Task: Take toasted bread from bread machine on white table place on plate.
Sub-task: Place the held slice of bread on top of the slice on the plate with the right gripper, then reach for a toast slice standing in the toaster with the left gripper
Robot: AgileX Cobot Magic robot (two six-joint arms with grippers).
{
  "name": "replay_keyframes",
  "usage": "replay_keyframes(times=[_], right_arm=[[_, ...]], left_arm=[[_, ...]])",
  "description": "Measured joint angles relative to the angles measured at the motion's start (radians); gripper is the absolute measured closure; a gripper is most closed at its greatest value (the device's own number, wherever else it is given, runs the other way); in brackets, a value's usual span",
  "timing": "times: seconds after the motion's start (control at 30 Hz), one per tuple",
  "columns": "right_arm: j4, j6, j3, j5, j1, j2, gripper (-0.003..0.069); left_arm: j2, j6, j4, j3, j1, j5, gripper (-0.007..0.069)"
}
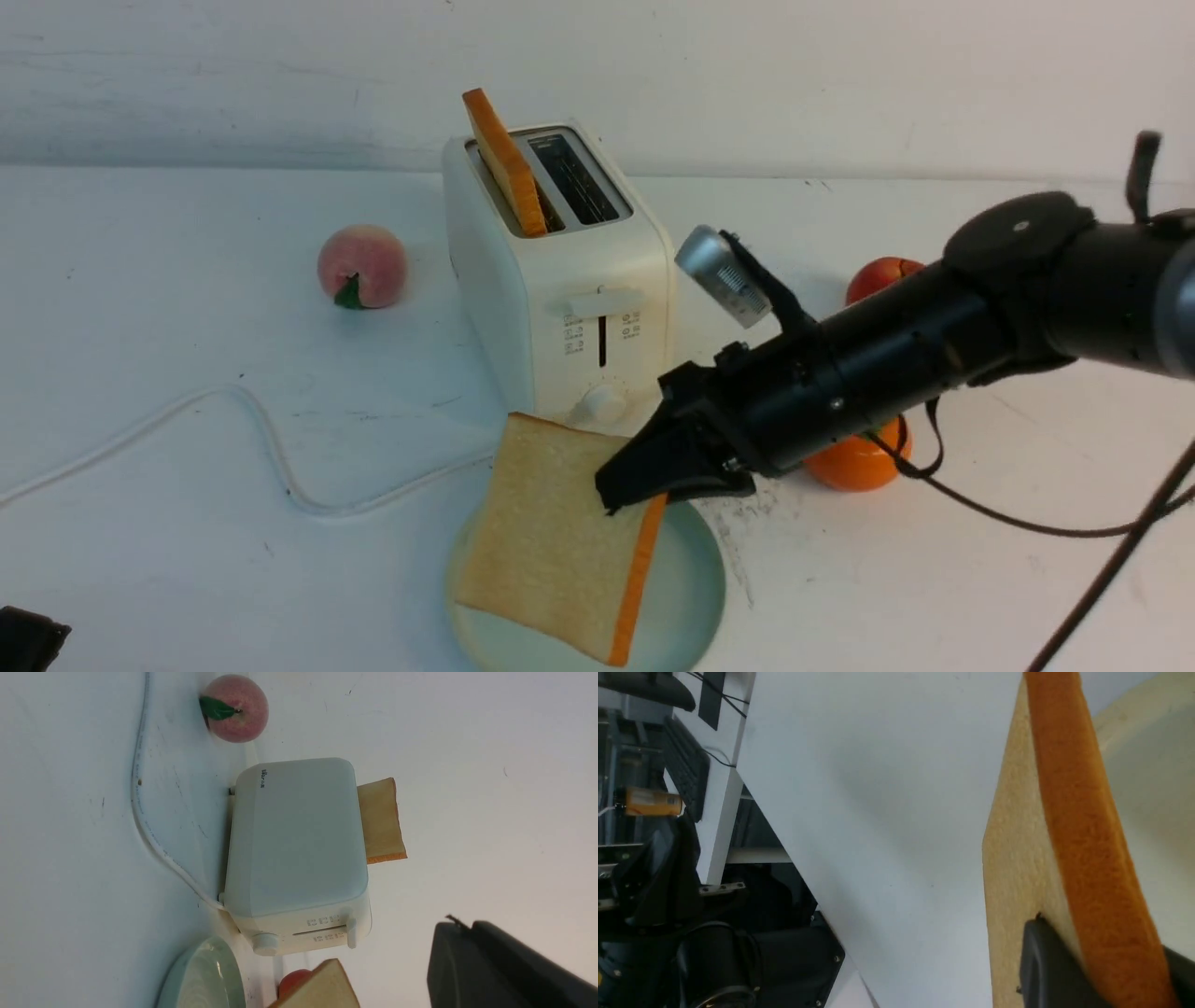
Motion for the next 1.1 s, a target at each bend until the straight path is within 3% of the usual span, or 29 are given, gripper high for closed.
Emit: replay_keyframes(times=[0.1,0.17,0.2,0.23,0.4,0.43,0.47,0.6,0.63,0.77,0.8,0.9,1.03,1.1], right_arm=[[-0.005,-0.003,0.000,-0.027,0.019,0.045,0.0481],[-0.033,-0.003,0.000,-0.063,0.036,0.071,0.0379],[-0.035,-0.003,0.000,-0.067,0.037,0.072,0.0369],[-0.074,-0.003,0.000,-0.097,0.043,0.076,0.0279],[-0.205,0.005,-0.039,-0.113,0.034,0.076,0.0089],[-0.282,0.034,-0.077,-0.110,0.025,0.076,0.0023],[-0.292,0.044,-0.082,-0.110,0.023,0.076,0.0018],[-0.585,0.221,-0.220,-0.054,0.017,0.064,-0.0011],[-0.599,0.221,-0.227,-0.049,0.017,0.063,-0.0010],[-0.926,0.463,-0.407,0.084,0.005,0.023,0.0086],[-1.032,0.527,-0.471,0.138,-0.001,0.006,0.0151],[-1.197,0.643,-0.575,0.202,-0.022,-0.038,0.0338],[-1.264,0.715,-0.594,0.222,-0.053,-0.163,0.0622],[-1.265,0.722,-0.554,0.224,-0.056,-0.252,0.0668]], left_arm=[[0.000,0.000,0.001,0.000,0.000,0.002,0.0600],[0.000,0.001,0.001,0.000,0.000,0.005,0.0596],[0.000,0.001,0.001,0.000,0.000,0.006,0.0596],[0.000,0.002,0.006,0.000,0.000,0.010,0.0596],[0.000,0.033,0.026,0.000,0.000,0.031,0.0592],[0.000,0.047,0.030,0.000,0.000,0.041,0.0589],[0.000,0.048,0.031,0.000,0.000,0.043,0.0589],[0.000,0.051,0.030,0.000,0.000,0.062,0.0587],[0.000,0.051,0.030,0.000,0.000,0.062,0.0587],[0.000,-0.001,-0.093,-0.026,0.000,0.094,0.0587],[0.000,0.017,-0.109,-0.062,0.000,0.108,0.0587],[0.000,0.123,-0.116,-0.186,0.000,0.139,0.0587],[0.052,0.319,-0.116,-0.380,0.000,0.247,0.0587],[0.142,0.409,-0.106,-0.454,0.000,0.351,0.0587]])
